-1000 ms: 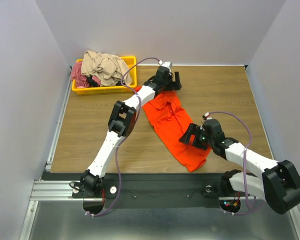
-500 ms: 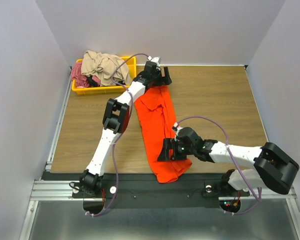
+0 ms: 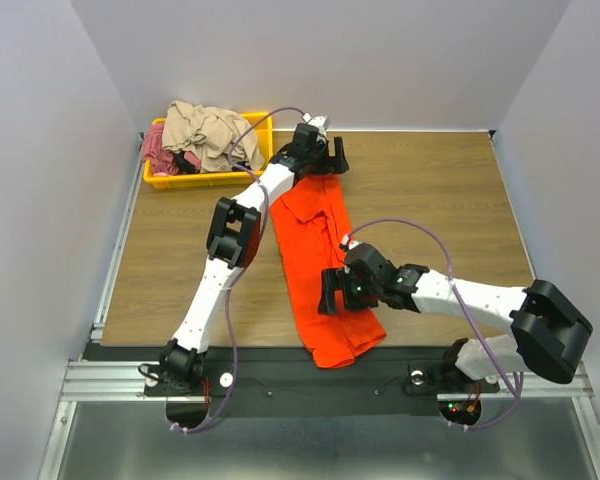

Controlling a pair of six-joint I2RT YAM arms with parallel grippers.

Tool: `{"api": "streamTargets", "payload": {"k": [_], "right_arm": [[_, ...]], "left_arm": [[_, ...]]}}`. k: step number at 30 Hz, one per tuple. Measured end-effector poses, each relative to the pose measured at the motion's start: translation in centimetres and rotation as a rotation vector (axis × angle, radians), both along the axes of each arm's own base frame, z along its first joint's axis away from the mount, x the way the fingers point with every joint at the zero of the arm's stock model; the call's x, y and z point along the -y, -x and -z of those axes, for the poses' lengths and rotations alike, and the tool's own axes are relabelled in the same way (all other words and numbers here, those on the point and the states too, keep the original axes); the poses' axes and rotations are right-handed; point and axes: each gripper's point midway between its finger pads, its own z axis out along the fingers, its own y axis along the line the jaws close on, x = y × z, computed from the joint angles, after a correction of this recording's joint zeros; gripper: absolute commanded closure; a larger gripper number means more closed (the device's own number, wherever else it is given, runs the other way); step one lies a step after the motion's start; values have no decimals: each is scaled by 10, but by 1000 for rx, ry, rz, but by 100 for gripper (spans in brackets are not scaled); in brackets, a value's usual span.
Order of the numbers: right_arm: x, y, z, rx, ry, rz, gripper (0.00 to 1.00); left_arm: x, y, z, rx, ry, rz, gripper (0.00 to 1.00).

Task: Fold and stack the t-shirts
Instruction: Rotate the tshirt 90 degrees

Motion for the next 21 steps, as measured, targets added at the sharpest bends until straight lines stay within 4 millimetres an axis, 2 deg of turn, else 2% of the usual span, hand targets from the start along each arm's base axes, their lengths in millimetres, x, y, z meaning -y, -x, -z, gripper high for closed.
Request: {"api": "streamTargets", "payload": {"k": [1,4,7,8,11,12,14,16,17,18,20,21], "right_arm": [[0,-3,-3,11,5,7,0],[-4,-36,-30,133,39,72,0],[-12,-64,-55,229,48,115,0],[-16,-71,-59,248,49,123,0],[-22,-102,-70,314,92,152,0],[-23,-109,-70,324,105,153,0],[-26,-135,-62,340,162,155,0],[-25,-155,-53,347,202,159,0],[-23,-165,-47,344,226,162,0],[-18,-177,-39,343,259,166,0],[-13,-196,-34,347,298,176,0],[-11,-211,-27,345,323,182,0]], "left_arm": [[-1,2,-3,-4,-3,-1,1],[-9,12,-25,-10,-17,-10,1],[-21,26,-77,35,-19,-23,1],[-30,38,-112,66,-16,-34,1],[-60,73,-195,168,2,-87,1],[-75,89,-229,228,22,-119,2],[-104,114,-276,325,57,-202,1],[-135,145,-295,361,76,-293,1],[-150,160,-293,363,80,-335,1],[-164,173,-288,370,86,-373,1],[-179,188,-272,360,82,-411,1],[-189,195,-249,328,61,-442,1]]}}
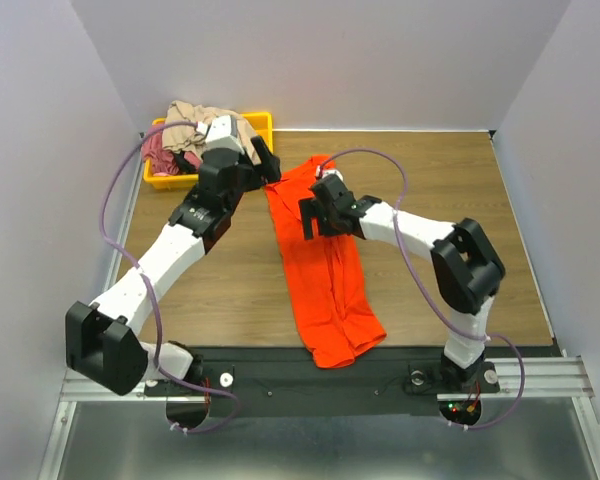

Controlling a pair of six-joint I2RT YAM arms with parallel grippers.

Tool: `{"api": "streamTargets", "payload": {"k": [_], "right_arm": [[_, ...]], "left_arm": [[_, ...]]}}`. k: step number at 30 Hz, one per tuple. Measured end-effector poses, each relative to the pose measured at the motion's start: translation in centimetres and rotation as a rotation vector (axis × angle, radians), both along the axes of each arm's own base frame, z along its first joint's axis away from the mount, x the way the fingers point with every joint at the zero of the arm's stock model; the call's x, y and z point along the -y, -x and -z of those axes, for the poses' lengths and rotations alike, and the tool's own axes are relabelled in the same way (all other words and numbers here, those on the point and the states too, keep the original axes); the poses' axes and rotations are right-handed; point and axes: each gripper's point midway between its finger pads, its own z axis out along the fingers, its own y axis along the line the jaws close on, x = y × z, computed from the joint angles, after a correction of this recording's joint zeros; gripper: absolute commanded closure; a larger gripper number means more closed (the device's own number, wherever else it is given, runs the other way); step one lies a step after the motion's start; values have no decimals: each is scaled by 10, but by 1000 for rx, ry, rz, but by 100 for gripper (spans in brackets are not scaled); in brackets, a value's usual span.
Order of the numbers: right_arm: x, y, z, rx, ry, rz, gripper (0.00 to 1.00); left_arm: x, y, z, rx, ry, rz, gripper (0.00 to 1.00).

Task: Fold and stack the t-shirts
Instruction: Rotate the tshirt 90 degrees

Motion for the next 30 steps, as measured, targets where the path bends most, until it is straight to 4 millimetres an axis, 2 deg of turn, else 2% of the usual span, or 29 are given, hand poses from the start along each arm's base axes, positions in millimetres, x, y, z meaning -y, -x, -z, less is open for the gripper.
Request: {"api": "streamTargets", "payload": {"k": [4,6,8,10,15,22,25,30], "right_arm": [[-3,-46,13,29,54,12,0],[-6,-62,22,40,89,9,0],[-10,-75,34,52,126,-3,0],[-14,-84,46,51,150,-11,0],[-22,-105,43,99,170,-15,0],[-12,-116,46,111,151,54,0],[7,-127,48,110,132,113,0],[57,-152,47,105,122,228,0]], "left_arm": [[-14,8,75,-151,-73,-48,1],[-15,7,95,-201,-99,-52,1],[-15,6,101,-215,-105,-45,1],[-13,4,98,-204,-99,-31,1],[-3,1,87,-162,-72,28,1],[30,5,55,-74,-11,214,1],[39,5,36,-29,13,268,1],[48,7,17,14,35,321,1]]}}
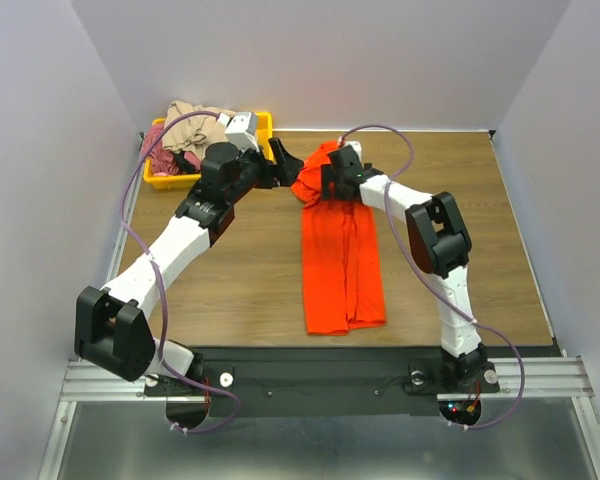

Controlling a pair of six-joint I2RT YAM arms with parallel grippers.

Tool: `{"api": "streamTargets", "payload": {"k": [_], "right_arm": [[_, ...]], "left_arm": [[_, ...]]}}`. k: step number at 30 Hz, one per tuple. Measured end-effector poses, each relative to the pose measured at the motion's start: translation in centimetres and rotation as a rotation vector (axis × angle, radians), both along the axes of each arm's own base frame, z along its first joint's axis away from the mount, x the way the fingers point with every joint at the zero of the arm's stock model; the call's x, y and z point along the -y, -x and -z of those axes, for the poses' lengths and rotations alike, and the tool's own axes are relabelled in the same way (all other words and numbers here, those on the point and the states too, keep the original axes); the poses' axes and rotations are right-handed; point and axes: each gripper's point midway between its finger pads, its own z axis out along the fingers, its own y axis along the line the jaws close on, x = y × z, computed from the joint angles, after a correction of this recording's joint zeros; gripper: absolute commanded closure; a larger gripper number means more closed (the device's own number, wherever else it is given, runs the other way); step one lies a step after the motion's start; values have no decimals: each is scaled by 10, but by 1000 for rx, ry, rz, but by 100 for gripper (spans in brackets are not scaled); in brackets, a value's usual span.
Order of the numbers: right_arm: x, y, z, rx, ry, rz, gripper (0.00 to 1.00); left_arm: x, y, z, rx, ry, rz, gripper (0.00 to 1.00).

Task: Fold and stack the t-shirts
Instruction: Rotate the tshirt 90 degrees

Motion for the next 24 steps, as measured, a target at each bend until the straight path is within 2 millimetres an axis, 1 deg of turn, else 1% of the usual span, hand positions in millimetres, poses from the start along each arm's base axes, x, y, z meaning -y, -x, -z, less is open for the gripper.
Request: {"api": "streamTargets", "payload": {"k": [1,4,7,11,13,17,19,21,23,24], "right_arm": [[16,-7,0,0,0,32,0],[46,-18,0,1,-4,96,0],[73,-26,1,1,-9,153,0],[98,-30,1,-6,-16,198,0],[100,-31,1,-10,-21,191,0],[94,-27,0,-41,-40,120,0],[90,-19,-2,-74,-46,74,0],[86,-7,-7,-105,-55,26,0],[82,13,-17,-135,-64,-26,0],[80,18,-24,-135,-67,-37,0]], "left_arm": [[1,1,-2,3,3,8,1],[6,3,-12,18,14,39,1],[8,3,-21,37,22,51,1],[8,3,-23,38,25,51,1],[9,3,-21,30,27,52,1],[10,6,-16,9,20,56,1],[12,8,-13,-3,16,58,1],[14,10,-11,-15,12,60,1],[14,14,-7,-31,13,52,1],[14,18,-4,-39,12,52,1]]}}
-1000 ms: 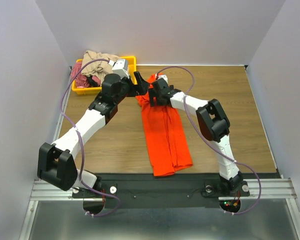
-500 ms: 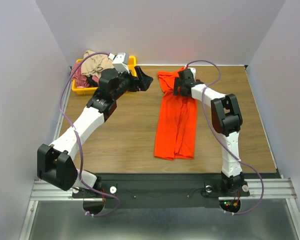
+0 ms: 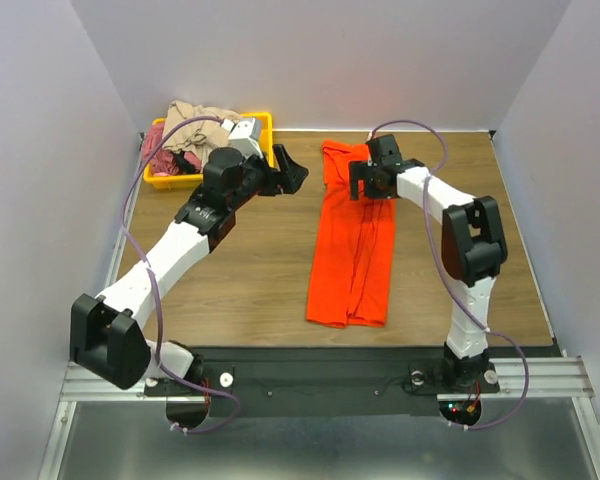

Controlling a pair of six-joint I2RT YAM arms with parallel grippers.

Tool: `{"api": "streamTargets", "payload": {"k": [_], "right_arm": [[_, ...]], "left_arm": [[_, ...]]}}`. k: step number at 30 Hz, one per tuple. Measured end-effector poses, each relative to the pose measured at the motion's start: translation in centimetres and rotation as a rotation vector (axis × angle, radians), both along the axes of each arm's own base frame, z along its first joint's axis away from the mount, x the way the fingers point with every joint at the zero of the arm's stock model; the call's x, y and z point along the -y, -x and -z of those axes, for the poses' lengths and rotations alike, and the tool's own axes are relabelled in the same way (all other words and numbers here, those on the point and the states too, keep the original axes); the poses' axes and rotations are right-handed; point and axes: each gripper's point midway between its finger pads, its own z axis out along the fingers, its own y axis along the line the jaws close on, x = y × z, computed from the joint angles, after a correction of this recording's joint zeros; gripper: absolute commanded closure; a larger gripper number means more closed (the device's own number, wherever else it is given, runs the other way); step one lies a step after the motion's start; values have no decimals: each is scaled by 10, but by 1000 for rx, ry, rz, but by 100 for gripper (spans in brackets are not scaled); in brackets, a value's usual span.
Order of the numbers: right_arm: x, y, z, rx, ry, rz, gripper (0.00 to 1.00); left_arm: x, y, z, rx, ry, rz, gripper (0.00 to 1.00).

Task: Fold and stack the t-shirts
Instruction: Rotate the tshirt 90 degrees, then grab the bottom of the folded rectangular tshirt with both arms

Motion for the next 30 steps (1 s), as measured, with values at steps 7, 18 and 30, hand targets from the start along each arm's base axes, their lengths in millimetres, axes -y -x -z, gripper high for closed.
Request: {"api": "streamTargets", "payload": {"k": [7,18,30], "right_arm": [[-14,70,-83,100,-103,-39,0],[-20,262,-17,-119,-271,25,0],[-24,354,22,-343,-454,58,0]], "left_arm": [[6,58,66,-150,-34,-13,1],[13,164,193,-467,-117,26,3],[32,242,261,-647,-191,144,19]]}}
